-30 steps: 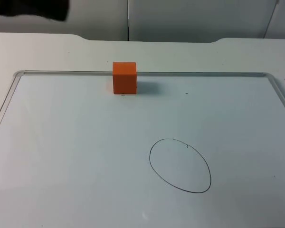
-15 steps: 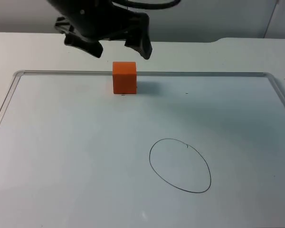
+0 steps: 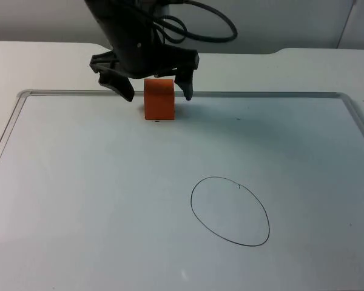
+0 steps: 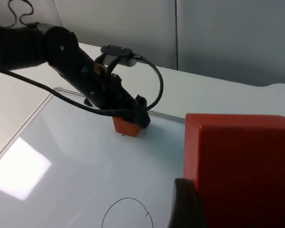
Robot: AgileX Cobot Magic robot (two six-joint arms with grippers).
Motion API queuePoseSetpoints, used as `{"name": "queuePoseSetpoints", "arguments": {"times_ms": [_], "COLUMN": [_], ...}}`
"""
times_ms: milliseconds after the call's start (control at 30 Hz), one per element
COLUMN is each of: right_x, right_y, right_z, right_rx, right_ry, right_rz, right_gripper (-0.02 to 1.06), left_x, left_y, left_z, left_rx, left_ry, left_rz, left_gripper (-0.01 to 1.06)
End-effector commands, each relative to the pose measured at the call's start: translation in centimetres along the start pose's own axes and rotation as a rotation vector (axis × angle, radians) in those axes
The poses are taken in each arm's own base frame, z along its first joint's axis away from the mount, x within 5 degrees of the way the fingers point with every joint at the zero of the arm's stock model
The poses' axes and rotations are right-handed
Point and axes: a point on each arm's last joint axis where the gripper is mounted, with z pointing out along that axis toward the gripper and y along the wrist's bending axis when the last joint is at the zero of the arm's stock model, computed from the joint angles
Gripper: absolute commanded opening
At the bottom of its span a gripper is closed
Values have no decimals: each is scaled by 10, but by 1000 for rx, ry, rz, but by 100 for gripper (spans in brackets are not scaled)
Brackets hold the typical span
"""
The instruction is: Pick up one cube with the left hand and another cube with the right hand. First place the cube in the right hand at the target position, then stack the cube in the left hand on top.
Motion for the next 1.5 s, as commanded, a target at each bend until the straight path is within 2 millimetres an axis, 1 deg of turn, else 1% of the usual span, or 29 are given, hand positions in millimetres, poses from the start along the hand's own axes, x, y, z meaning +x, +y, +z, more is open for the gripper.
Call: {"name": "queuePoseSetpoints", "arguments": {"times_ms": [0, 200, 233, 300, 333, 367, 400, 433, 467, 500, 567, 633, 700, 733, 800, 833, 900, 933, 1033, 1067, 1100, 1133, 1233, 1267, 1300, 1367, 1400, 1433, 1467], "right_x": [-1, -1, -1, -1, -1, -1, -1, -1, -1, -1, -1, -2, -2, -2, -3, -3, -4, -4, -5, -5, -6, -6, -6, -6, -6, -6, -6, -6, -6], "right_y": [-1, -1, -1, -1, -1, -1, -1, -1, -1, -1, -1, -1, -1, -1, -1, -1, -1, -1, -1, -1, -1, -1, -1, -1, -1, -1, -1, -1, -1], "right_z": [0, 0, 0, 0, 0, 0, 0, 0, 0, 0, 0, 0, 0, 0, 0, 0, 0, 0, 0, 0, 0, 0, 0, 0, 0, 0, 0, 0, 0], "right_rx": [4, 4, 4, 4, 4, 4, 4, 4, 4, 4, 4, 4, 5, 5, 5, 5, 6, 6, 7, 7, 7, 7, 7, 7, 7, 7, 7, 7, 7], "right_ry": [-18, -18, -18, -18, -18, -18, -18, -18, -18, -18, -23, -28, -31, -33, -42, -45, -55, -55, -66, -66, -70, -70, -70, -70, -70, -70, -70, -73, -73], "right_rz": [-18, -21, -25, -25, -25, -25, -25, -25, -25, -25, -25, -25, -27, -27, -27, -27, -27, -27, -27, -27, -27, -27, -27, -27, -27, -27, -27, -27, -27], "right_gripper": [0, 0, 0, 0, 0, 0, 0, 0, 0, 0, 0, 0, 0, 0, 0, 0, 0, 0, 0, 0, 0, 0, 0, 0, 0, 0, 0, 0, 0], "left_x": [0, -1, -1, -2, -2, -2, -2, -2, -2, -2, -2, -3, -4, -6, -12, -15, -18, -18, -11, -11, -6, 1, 23, 23, 32, 54, 68, 81, 81], "left_y": [-4, -4, -4, -4, -4, -4, -4, -4, -4, -4, -5, -8, -9, -13, -21, -25, -34, -34, -50, -50, -53, -58, -57, -57, -53, -46, -42, -39, -39], "left_z": [2, 5, 5, 5, 5, 5, 5, 5, 5, 5, 4, -4, -8, -18, -48, -64, -108, -108, -171, -171, -192, -206, -251, -251, -260, -279, -281, -290, -290], "left_rx": [3, 3, 3, -1, -1, -6, -5, -4, -4, -4, 4, 21, 24, 32, 58, 67, 86, 86, 162, 162, 168, 175, 97, 97, 61, 11, 3, -3, -3], "left_ry": [-5, -23, -23, -27, -27, -30, -30, -30, -30, -30, -27, -17, -17, -20, -42, -55, -83, -83, -81, -81, -70, -53, -71, -71, -68, -119, -128, -166, -166], "left_rz": [-6, -10, -19, -33, -33, -44, -64, -65, -65, -65, -73, -84, -83, -81, -42, -8, 68, 68, 206, 206, 253, 306, 388, 388, 395, 389, 386, 389, 389], "left_gripper": [104, 104, 103, 97, 97, 90, 75, 65, 51, 51, 26, 13, 12, 12, 12, 12, 12, 12, 12, 12, 12, 12, 12, 12, 12, 12, 12, 12, 12]}}
